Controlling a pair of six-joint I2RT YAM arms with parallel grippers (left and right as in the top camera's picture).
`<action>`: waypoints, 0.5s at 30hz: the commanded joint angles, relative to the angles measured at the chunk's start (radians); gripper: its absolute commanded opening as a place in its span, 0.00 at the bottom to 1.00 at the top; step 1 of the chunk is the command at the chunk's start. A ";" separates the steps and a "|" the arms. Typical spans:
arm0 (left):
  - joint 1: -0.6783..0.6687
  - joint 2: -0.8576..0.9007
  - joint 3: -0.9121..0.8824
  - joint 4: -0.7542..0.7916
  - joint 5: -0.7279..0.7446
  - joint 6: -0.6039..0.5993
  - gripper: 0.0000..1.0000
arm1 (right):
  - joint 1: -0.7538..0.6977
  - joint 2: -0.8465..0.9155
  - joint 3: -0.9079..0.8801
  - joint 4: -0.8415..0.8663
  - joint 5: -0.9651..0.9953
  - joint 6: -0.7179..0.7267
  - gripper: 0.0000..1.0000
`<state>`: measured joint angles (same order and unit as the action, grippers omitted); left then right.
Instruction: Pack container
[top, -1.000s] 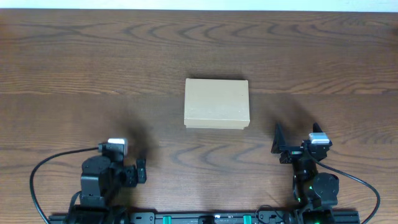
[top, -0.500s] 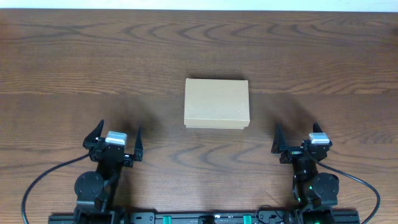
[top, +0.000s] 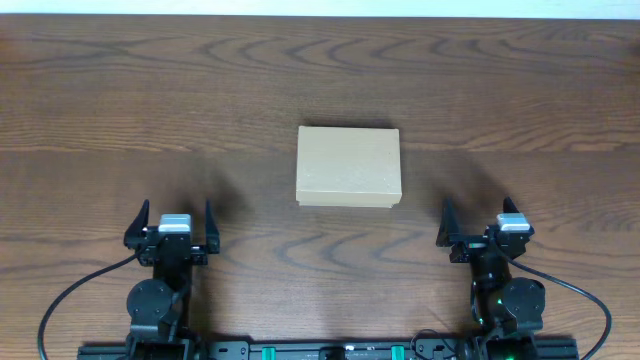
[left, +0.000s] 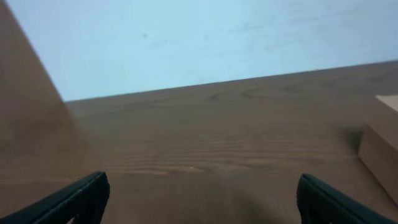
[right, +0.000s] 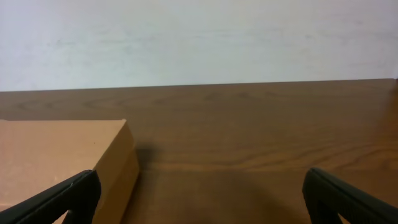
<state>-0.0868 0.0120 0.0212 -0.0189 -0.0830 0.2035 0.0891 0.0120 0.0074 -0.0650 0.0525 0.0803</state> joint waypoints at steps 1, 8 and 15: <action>0.004 -0.009 -0.017 -0.044 -0.070 -0.050 0.95 | -0.016 -0.007 -0.002 -0.005 0.010 0.016 0.99; 0.004 -0.009 -0.017 -0.048 -0.014 -0.050 0.95 | -0.016 -0.007 -0.002 -0.005 0.010 0.016 0.99; 0.005 -0.009 -0.017 -0.054 0.033 -0.042 0.95 | -0.016 -0.007 -0.002 -0.005 0.010 0.016 0.99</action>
<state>-0.0868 0.0120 0.0254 -0.0292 -0.0715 0.1612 0.0891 0.0120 0.0074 -0.0650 0.0525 0.0803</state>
